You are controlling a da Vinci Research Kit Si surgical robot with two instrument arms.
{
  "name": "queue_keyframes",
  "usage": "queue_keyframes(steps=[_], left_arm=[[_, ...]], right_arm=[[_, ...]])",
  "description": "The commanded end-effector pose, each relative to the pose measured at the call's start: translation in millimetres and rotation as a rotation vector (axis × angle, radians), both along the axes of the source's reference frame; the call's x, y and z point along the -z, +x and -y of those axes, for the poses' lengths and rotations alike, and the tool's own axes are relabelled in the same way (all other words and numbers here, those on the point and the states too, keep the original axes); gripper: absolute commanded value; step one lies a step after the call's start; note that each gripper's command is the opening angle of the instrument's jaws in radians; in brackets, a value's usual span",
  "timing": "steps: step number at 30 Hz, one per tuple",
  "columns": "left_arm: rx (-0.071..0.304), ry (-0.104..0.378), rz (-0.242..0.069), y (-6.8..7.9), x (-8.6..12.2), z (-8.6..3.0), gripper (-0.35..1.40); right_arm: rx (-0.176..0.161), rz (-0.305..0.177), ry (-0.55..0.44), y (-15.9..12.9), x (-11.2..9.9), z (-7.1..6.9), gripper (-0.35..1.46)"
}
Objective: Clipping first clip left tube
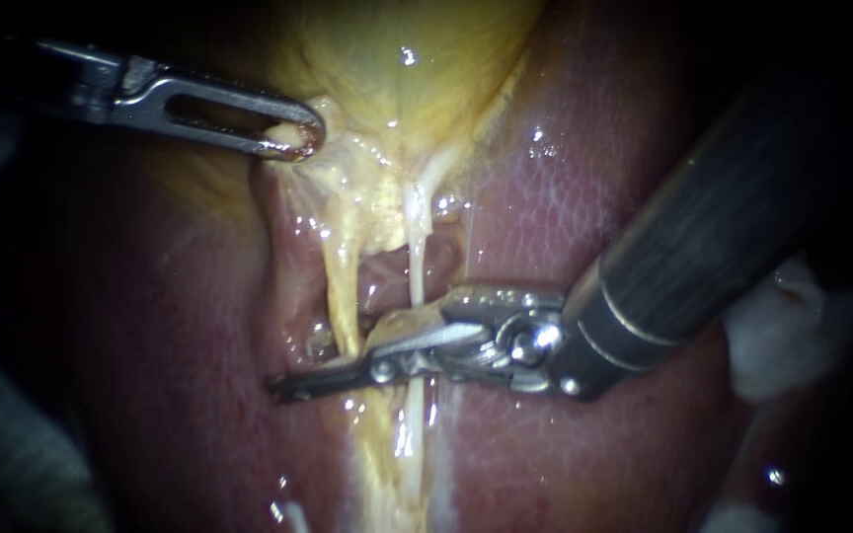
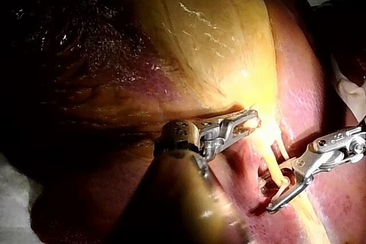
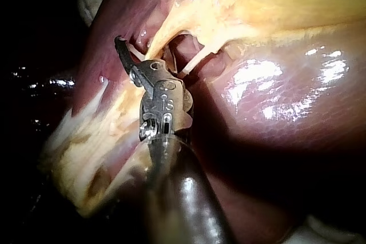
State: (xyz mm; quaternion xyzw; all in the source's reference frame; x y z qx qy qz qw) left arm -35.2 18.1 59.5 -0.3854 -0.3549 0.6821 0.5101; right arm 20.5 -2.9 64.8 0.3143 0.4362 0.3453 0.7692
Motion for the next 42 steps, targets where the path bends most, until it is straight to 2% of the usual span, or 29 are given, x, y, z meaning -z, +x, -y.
queue_keyframes(steps=[1, 8, 14, 17, 19, 23, 27, 35, 42], left_arm=[[0.002, -0.001, -0.001, 0.0, 0.0, 0.0, -0.35], [0.001, -0.001, -0.001, 0.1, 0.0, 0.0, -0.35], [0.001, -0.001, 0.000, 0.2, 0.1, 0.0, -0.35], [0.001, -0.001, 0.000, 0.2, 0.1, 0.0, -0.35], [0.001, -0.001, 0.000, 0.3, 0.1, 0.0, -0.35], [0.001, -0.001, 0.000, 0.3, 0.1, 0.0, -0.35], [0.001, -0.001, 0.000, 0.3, 0.1, 0.0, -0.35], [0.000, -0.001, 0.000, 0.3, 0.1, 0.0, -0.35], [0.000, -0.001, 0.000, 0.3, 0.1, 0.0, -0.35]], right_arm=[[0.002, -0.001, 0.005, -0.5, 0.2, -0.2, 0.49], [0.004, -0.015, 0.014, -2.1, 1.4, -1.0, 0.49], [0.004, -0.026, 0.016, -2.8, 2.1, -0.9, 0.49], [0.004, -0.055, 0.023, -2.9, 2.3, -1.0, 0.49], [0.024, -0.087, 0.036, -2.9, 2.5, -1.1, 0.50], [0.087, -0.171, 0.043, -2.8, 2.5, -1.2, 0.50], [0.122, -0.255, 0.081, -2.6, 2.1, -1.2, 0.50], [0.192, -0.314, 0.105, -2.4, 1.5, -0.5, 0.49], [0.209, -0.404, 0.125, -2.4, 1.1, -0.2, 0.50]])
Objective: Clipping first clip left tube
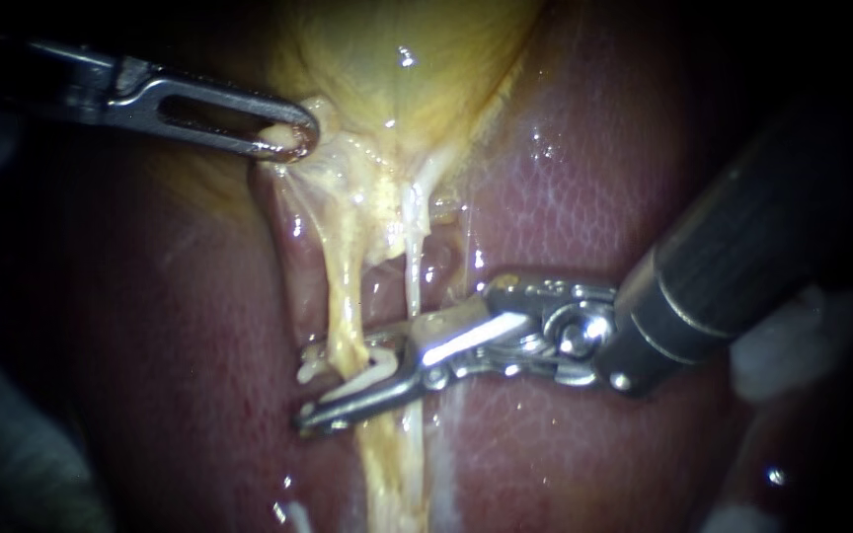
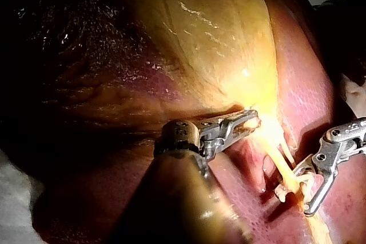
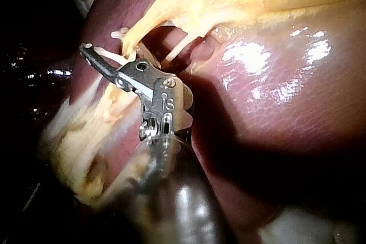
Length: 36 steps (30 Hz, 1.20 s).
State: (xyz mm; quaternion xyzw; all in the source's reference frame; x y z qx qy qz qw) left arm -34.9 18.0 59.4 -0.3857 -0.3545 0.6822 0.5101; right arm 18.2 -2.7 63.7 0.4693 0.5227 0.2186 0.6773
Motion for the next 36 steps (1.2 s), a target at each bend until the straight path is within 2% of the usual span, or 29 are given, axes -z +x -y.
queue_keyframes(steps=[1, 4, 9, 16, 20, 28, 36], left_arm=[[0.000, 0.000, 0.000, 0.0, 0.0, 0.0, -0.35], [0.000, 0.000, 0.000, 0.0, 0.0, 0.0, -0.35], [0.000, 0.000, 0.000, 0.0, 0.0, 0.0, -0.35], [0.001, 0.000, 0.000, -0.1, 0.0, 0.0, -0.35], [0.001, 0.000, -0.001, -0.2, 0.0, 0.0, -0.35], [0.001, 0.000, -0.001, -0.2, 0.0, 0.0, -0.35], [0.001, 0.000, -0.001, -0.2, 0.0, 0.0, -0.35]], right_arm=[[-0.005, -0.010, 0.000, 0.0, -0.1, 0.0, 0.50], [-0.006, -0.053, 0.012, 0.2, -0.3, 0.1, 0.50], [-0.034, -0.115, 0.033, 1.0, -0.5, -0.1, 0.50], [-0.043, -0.131, 0.036, 2.0, -1.1, 0.1, 0.49], [-0.031, -0.145, 0.036, 2.2, -1.5, 0.6, 0.48], [0.022, -0.200, 0.035, 2.0, -1.9, 1.3, 0.45], [0.013, -0.226, 0.046, 1.7, -1.8, 1.4, 0.45]])
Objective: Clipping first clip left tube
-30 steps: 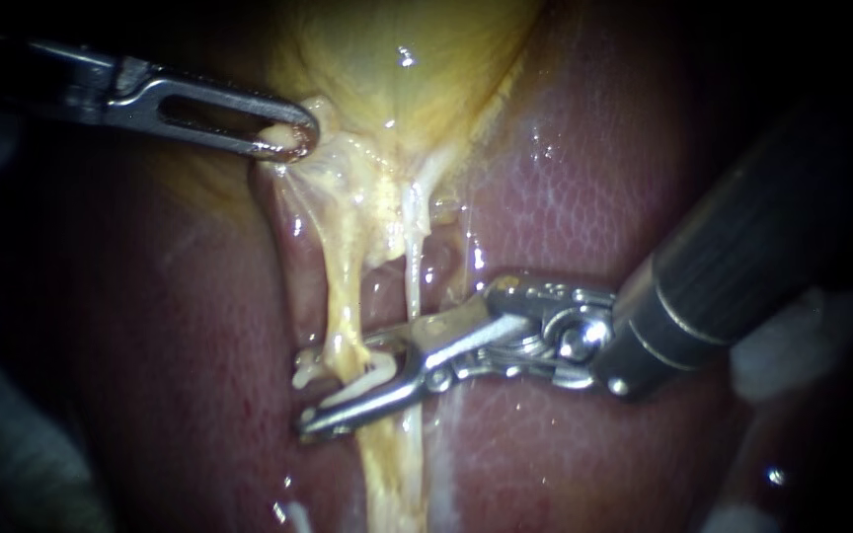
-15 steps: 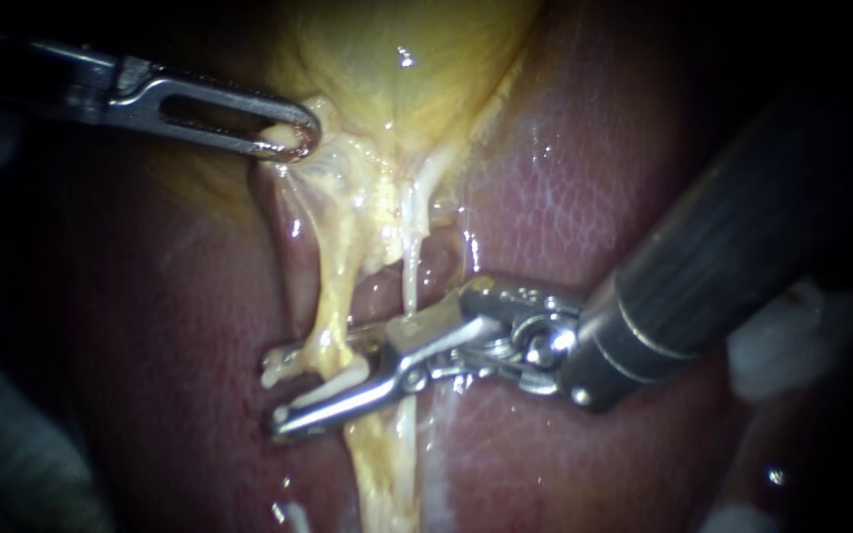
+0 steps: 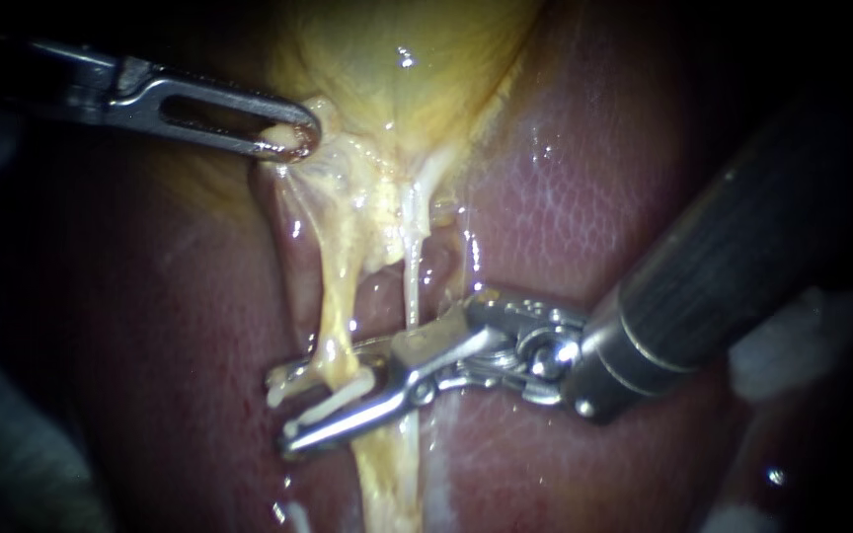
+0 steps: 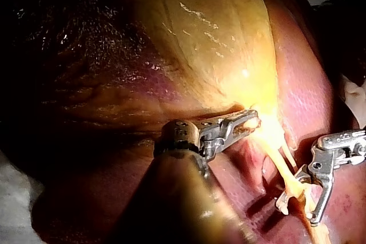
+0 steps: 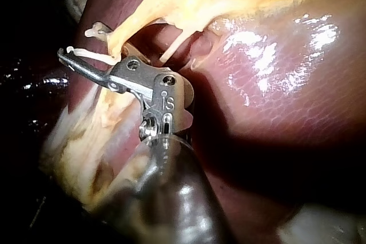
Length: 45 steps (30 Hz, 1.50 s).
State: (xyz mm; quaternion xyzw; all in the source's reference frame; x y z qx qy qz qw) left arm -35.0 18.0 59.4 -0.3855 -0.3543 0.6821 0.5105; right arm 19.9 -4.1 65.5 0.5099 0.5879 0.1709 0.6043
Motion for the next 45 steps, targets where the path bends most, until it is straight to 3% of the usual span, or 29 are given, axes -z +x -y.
queue_keyframes(steps=[1, 25, 34, 39, 45], left_arm=[[0.000, 0.000, 0.000, 0.0, 0.0, 0.0, -0.35], [0.000, 0.000, 0.000, 0.0, 0.0, 0.0, -0.35], [0.000, 0.000, 0.000, 0.0, 0.0, 0.0, -0.35], [0.000, 0.000, 0.000, 0.0, 0.0, 0.0, -0.35], [0.000, 0.000, 0.000, 0.0, 0.0, 0.0, -0.35]], right_arm=[[-0.001, 0.001, 0.001, 0.0, 0.0, 0.0, 0.45], [0.014, -0.012, 0.001, -0.7, 0.1, 0.6, 0.40], [0.025, -0.006, -0.009, -0.6, -0.6, 1.4, 0.39], [0.025, -0.012, -0.006, -0.6, -0.6, 1.3, 0.36], [0.002, -0.028, 0.005, -0.5, -0.6, 1.3, 0.20]])
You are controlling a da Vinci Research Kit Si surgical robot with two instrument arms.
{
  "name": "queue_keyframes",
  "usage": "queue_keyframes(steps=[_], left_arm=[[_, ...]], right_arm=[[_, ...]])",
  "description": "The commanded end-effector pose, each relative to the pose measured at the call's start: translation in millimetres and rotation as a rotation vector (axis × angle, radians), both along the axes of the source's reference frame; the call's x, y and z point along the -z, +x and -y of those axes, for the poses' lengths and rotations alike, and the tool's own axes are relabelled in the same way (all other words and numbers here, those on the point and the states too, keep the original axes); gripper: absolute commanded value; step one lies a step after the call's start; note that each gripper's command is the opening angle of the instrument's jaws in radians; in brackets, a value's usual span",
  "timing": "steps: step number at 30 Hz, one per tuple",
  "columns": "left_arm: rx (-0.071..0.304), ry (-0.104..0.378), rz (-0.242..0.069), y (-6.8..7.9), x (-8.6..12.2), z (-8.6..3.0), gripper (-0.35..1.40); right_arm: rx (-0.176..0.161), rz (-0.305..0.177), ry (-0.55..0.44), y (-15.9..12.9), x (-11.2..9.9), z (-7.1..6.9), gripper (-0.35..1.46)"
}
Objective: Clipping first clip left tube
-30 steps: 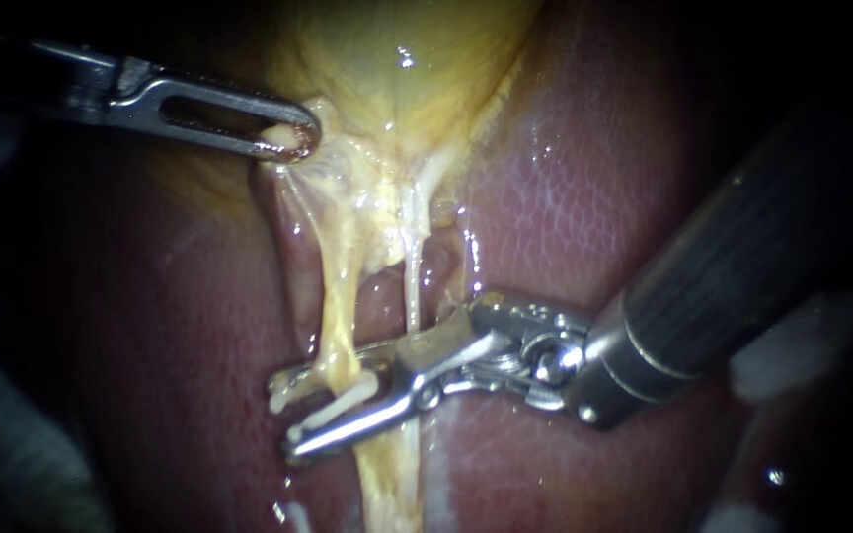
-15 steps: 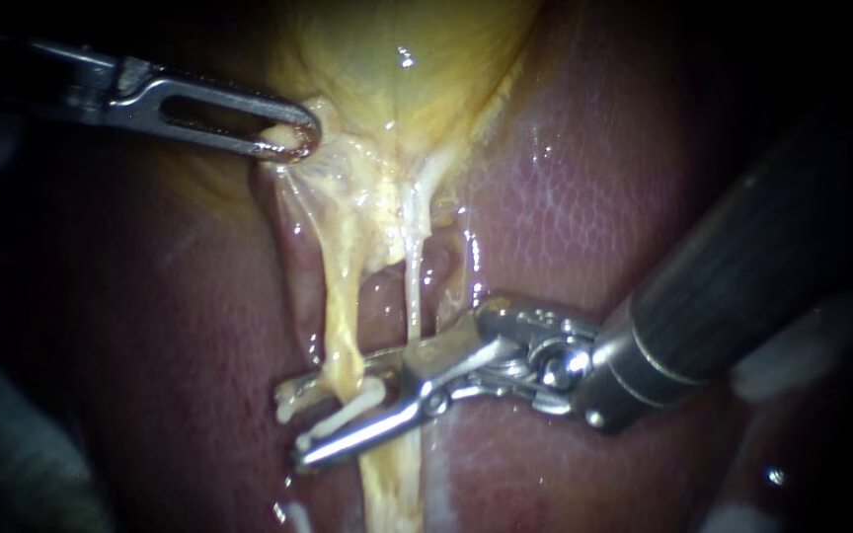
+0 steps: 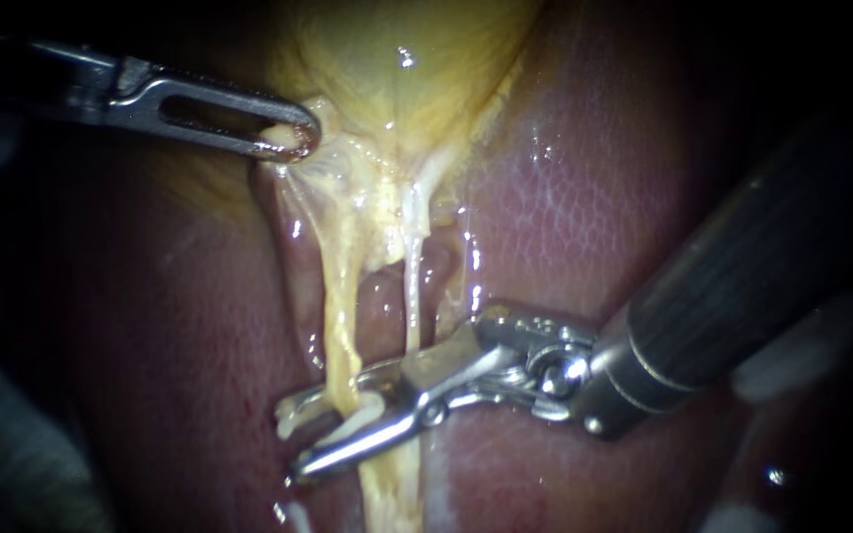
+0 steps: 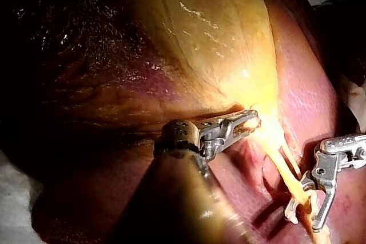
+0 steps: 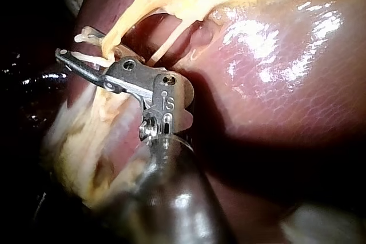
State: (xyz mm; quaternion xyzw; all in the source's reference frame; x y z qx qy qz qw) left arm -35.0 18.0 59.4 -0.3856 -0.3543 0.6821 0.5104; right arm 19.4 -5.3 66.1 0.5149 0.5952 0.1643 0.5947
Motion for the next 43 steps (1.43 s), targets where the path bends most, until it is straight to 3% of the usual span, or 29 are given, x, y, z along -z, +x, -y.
queue_keyframes(steps=[1, 16, 25, 26, 27, 28, 33, 43], left_arm=[[0.000, 0.000, 0.000, 0.0, 0.0, 0.0, -0.35], [0.000, 0.000, 0.000, 0.0, 0.0, 0.0, -0.35], [0.000, 0.000, 0.000, 0.0, 0.0, 0.0, -0.35], [0.000, 0.000, 0.000, 0.0, 0.0, 0.0, -0.35], [0.000, 0.000, 0.000, 0.0, 0.0, 0.0, -0.35], [0.000, 0.000, 0.000, 0.0, 0.0, 0.0, -0.35], [0.000, 0.000, 0.000, 0.0, 0.0, 0.0, -0.35], [0.000, 0.000, 0.000, 0.0, 0.0, 0.0, -0.35]], right_arm=[[-0.001, 0.001, -0.001, 0.0, -0.1, 0.0, 0.17], [-0.004, -0.001, 0.001, 0.0, -0.2, -0.2, -0.05], [-0.003, -0.005, -0.004, -0.2, -0.1, -0.2, -0.35], [0.002, 0.011, 0.027, -0.3, -0.1, -0.1, -0.35], [0.035, 0.052, 0.121, -0.5, 0.0, 0.0, -0.35], [0.046, 0.065, 0.152, -0.6, 0.0, 0.1, -0.35], [0.033, 0.043, 0.079, -0.4, 0.3, 0.4, -0.35], [0.029, 0.045, 0.079, -0.4, 0.0, 0.2, -0.35]])
